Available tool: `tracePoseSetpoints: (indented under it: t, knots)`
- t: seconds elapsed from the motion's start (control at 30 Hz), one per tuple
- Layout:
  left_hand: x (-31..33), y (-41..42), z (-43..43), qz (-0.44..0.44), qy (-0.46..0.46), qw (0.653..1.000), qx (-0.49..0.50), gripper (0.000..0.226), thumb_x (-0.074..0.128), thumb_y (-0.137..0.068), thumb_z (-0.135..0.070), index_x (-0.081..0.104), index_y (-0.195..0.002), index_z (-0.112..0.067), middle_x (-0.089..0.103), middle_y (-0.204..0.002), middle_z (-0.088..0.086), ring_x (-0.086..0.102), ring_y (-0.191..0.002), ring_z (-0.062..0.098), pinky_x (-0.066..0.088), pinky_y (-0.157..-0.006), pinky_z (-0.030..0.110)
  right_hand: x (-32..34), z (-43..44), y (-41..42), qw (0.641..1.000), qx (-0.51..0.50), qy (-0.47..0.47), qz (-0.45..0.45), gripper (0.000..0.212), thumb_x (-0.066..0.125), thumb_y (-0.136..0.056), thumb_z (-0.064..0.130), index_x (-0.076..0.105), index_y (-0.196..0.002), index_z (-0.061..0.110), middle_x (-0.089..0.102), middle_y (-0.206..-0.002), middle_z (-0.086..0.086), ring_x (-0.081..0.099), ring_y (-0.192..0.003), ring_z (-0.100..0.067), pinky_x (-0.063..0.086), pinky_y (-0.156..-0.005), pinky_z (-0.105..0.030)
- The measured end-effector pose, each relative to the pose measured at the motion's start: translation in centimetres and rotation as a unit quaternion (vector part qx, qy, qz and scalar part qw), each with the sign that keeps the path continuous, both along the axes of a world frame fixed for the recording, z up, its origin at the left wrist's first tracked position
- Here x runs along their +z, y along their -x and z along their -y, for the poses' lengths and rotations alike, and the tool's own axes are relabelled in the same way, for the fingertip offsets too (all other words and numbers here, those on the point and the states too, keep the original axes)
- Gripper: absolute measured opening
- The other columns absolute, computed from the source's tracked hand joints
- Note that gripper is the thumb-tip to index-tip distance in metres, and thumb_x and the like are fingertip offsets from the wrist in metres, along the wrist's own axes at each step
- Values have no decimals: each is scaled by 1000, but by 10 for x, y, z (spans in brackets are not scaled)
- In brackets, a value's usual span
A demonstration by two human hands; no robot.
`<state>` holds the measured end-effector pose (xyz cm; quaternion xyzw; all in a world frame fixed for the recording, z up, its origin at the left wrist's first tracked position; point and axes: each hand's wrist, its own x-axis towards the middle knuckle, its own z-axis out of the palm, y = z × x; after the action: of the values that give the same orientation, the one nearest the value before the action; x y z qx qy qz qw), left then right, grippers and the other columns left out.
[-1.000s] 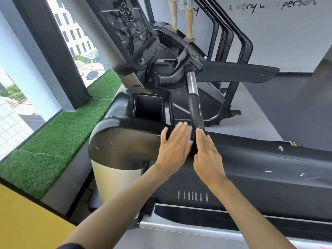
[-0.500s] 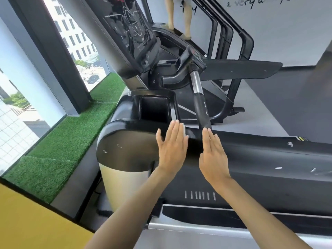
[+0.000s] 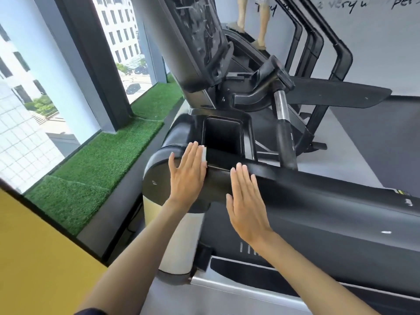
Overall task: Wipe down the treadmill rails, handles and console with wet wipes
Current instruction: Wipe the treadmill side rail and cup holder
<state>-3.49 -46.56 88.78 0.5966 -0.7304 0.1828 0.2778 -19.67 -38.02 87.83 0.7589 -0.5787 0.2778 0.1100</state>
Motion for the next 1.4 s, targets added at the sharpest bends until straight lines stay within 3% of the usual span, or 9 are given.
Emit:
tracePoseSetpoints:
  t: [0.3, 0.43, 0.6, 0.77, 0.83, 1.03, 1.27, 1.33, 1.4]
  knots:
    - [-36, -71, 11, -265, -105, 950, 128, 47, 16, -105, -29, 26, -150, -19, 26, -156, -5, 14, -146, 8, -5, -115, 47, -9, 26, -45, 987, 87, 8, -135, 53, 24, -98, 19, 26, -147, -3, 26, -154, -20, 24, -144, -31, 30, -114, -46]
    - [-66, -90, 0, -409, -189, 877, 165, 47, 18, -105, -21, 16, -152, -17, 15, -159, -1, 8, -146, 8, 0, -114, 52, -16, 39, -55, 977, 113, 10, -183, 56, 26, -98, 22, 22, -149, -1, 19, -157, -17, 20, -145, -28, 24, -116, -45]
    - [-90, -80, -29, -431, -195, 871, 137, 56, 15, -103, -36, 0, -152, -12, 2, -160, 10, 1, -147, 26, 4, -117, 50, -34, 56, -47, 957, 99, 3, -271, 66, 21, -97, 38, 15, -151, 0, 4, -160, -15, 11, -146, -27, 2, -119, -40]
    - [-92, -46, -29, -396, -181, 899, 40, 70, 5, -95, -58, -25, -145, -19, -32, -152, -2, -28, -141, 10, -24, -110, 40, -42, 60, -49, 950, 73, 5, -304, 73, 22, -95, 43, 7, -151, -2, 0, -159, -18, 0, -148, -27, -2, -119, -41]
    - [-100, -52, -17, -390, -172, 903, 47, 72, -3, -93, -58, -22, -147, -15, -30, -154, 2, -27, -142, 11, -21, -112, 45, -42, 60, -49, 947, 71, 8, -312, 74, 22, -94, 44, 5, -151, -1, -1, -159, -19, 0, -148, -28, -3, -119, -41]
    - [-93, -72, -7, -555, -208, 792, 147, 68, 9, -97, -46, -12, -151, -10, -15, -159, 6, -18, -145, 18, -10, -116, 55, -42, 60, -50, 946, 69, 20, -315, 79, 25, -91, 47, 3, -151, -1, -2, -159, -19, -3, -148, -27, -4, -119, -41]
    - [-54, -38, -9, -392, -161, 906, -13, 65, 13, -97, -38, -18, -150, -16, -30, -154, -4, -33, -137, 2, -33, -101, 34, -43, 61, -51, 943, 59, 39, -327, 80, 26, -91, 48, 5, -151, -2, -4, -159, -20, -5, -147, -28, -4, -119, -41]
    - [-50, -47, -2, -419, -132, 898, 13, 64, 11, -94, -39, -5, -152, -18, -13, -157, -8, -23, -138, -4, -31, -101, 33, -43, 60, -51, 944, 58, 35, -322, 80, 25, -91, 48, 5, -151, -2, -2, -159, -19, -3, -148, -28, -4, -119, -41]
    - [-62, -61, 7, -545, -131, 822, 97, 54, 16, -94, -32, 14, -146, -17, 8, -154, -8, -8, -143, 1, -24, -106, 32, -44, 61, -51, 945, 56, 36, -320, 80, 26, -91, 47, 5, -151, -2, 0, -159, -19, -2, -148, -27, -4, -120, -40]
